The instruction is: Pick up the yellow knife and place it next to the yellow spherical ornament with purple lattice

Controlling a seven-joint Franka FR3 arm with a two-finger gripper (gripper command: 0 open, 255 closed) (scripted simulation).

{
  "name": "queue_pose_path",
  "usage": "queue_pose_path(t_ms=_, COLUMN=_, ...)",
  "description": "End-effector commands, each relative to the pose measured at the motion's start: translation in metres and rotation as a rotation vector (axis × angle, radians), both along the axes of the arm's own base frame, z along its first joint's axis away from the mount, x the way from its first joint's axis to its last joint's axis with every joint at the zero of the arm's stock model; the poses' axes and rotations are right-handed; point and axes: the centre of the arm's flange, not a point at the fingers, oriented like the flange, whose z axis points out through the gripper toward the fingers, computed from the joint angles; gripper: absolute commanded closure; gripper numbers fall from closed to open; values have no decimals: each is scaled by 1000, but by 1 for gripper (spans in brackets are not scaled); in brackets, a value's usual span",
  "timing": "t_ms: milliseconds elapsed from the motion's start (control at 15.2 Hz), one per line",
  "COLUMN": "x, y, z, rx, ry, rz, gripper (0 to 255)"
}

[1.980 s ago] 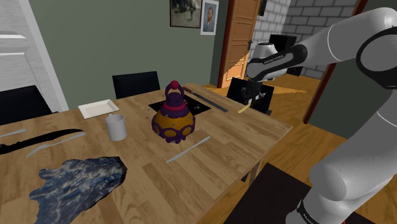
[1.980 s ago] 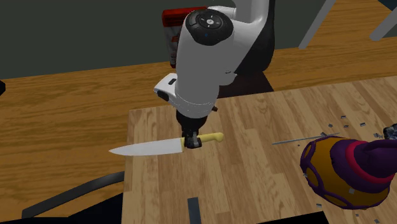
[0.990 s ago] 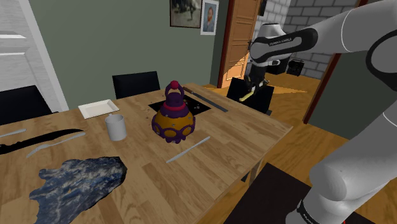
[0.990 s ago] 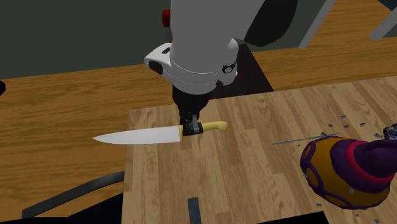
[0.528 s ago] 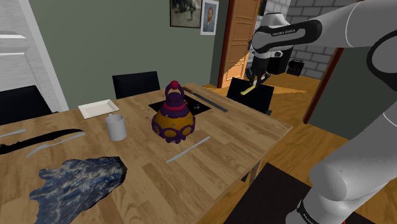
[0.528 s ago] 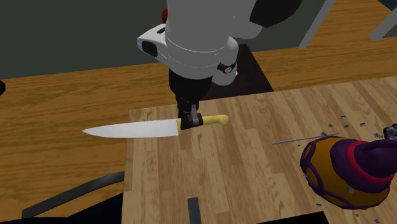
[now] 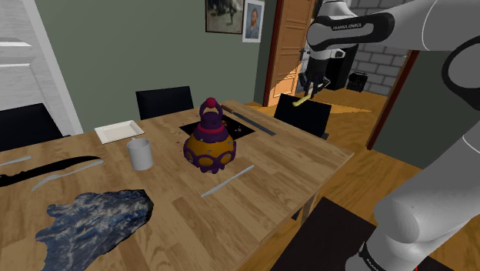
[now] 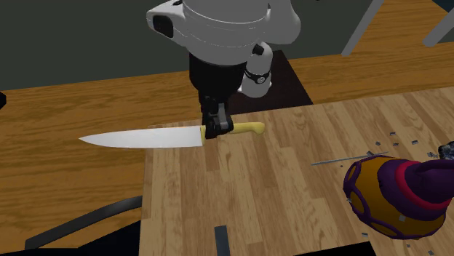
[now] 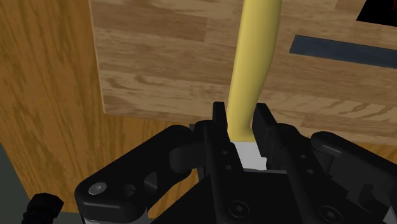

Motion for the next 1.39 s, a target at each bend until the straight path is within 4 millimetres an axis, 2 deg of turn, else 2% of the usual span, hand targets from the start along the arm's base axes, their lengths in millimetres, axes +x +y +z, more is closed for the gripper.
queue_pose_path(t_ms=0, x=0, y=-1, z=11, rx=0, ry=0, rz=0, gripper=255)
queue_pose_path(t_ms=1122, x=0, y=-1, z=100, rx=0, ry=0, rz=0, gripper=255)
queue_pose_path(t_ms=1320, x=11, y=37, z=100, rx=0, ry=0, rz=0, gripper=255)
